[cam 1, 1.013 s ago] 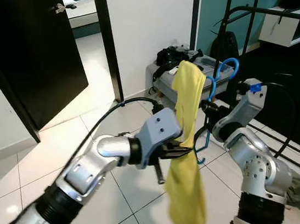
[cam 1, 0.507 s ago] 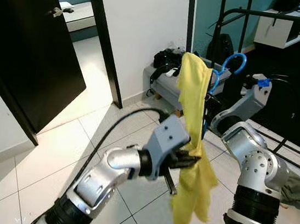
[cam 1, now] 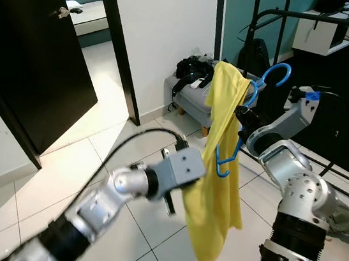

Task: Hang hanger

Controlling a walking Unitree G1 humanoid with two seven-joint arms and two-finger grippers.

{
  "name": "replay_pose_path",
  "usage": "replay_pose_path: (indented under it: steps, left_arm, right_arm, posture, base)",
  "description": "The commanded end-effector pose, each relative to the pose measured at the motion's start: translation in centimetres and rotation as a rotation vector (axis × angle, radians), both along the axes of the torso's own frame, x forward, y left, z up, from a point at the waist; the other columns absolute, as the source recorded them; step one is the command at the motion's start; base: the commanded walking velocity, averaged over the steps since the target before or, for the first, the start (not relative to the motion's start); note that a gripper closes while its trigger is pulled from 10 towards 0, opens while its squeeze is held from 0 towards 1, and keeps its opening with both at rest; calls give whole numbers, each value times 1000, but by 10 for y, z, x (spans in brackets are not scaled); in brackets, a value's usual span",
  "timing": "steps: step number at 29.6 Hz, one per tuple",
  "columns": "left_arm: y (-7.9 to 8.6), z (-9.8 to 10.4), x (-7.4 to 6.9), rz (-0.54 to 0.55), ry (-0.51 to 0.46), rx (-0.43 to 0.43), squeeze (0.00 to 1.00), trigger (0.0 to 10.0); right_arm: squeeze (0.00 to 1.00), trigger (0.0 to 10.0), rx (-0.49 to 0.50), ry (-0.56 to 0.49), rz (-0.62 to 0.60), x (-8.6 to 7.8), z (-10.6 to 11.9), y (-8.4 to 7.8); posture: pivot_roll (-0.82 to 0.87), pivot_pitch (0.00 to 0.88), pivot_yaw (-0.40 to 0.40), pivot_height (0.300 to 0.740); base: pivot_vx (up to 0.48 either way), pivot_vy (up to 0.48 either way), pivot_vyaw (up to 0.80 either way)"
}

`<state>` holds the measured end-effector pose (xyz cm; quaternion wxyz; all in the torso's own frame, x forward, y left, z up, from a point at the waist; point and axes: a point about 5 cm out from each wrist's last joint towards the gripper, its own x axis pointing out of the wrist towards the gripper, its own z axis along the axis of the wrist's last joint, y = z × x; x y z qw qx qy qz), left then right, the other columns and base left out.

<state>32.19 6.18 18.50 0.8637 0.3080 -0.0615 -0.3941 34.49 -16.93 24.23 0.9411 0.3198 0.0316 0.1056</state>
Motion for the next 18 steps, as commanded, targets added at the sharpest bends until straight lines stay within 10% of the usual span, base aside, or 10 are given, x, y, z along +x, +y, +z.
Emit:
replay_pose_path:
  steps: [1, 7, 18]
  left_arm:
    - [6, 5, 2, 29, -39, -14, 0, 10000]
    - [-16, 17, -18, -106, -32, -112, 0, 10000]
    - [-31, -1, -29, -184, -40, -44, 0, 10000]
  right_arm:
    - [0, 10000, 32, -56, 11, 2, 15, 6]
    - [0, 10000, 58, -62, -129, 6, 18, -10]
    - [0, 10000, 113, -73, -217, 8, 21, -25]
  posture:
    - [-88, 0, 124, 740]
    - [-86, 0, 124, 740]
    - [-86, 0, 124, 740]
  base:
    - [0, 0, 0]
    - [0, 0, 0]
    - [0, 0, 0]
